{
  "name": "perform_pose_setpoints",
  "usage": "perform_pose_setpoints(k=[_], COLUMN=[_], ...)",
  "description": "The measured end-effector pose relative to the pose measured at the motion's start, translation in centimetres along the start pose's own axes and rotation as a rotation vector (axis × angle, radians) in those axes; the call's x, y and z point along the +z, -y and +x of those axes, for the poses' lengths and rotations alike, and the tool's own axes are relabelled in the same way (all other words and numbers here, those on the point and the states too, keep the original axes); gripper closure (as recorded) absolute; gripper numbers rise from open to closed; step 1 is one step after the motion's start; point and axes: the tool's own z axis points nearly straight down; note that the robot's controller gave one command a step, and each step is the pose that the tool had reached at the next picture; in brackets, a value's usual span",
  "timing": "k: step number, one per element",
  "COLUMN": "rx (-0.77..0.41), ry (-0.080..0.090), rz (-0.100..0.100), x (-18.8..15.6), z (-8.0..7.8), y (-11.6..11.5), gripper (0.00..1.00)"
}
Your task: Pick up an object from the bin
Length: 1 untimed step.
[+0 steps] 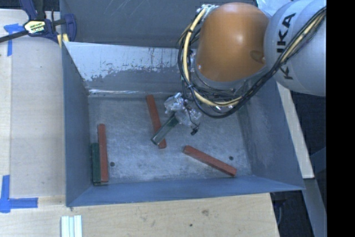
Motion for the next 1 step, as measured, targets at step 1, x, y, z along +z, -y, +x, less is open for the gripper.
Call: perform_pose_setpoints(k=[1], rx=[-0.359], ry=[0.002], rz=[-0.002], x=[-10.59], z=[-7.01], y=[2.42], gripper=[1.0])
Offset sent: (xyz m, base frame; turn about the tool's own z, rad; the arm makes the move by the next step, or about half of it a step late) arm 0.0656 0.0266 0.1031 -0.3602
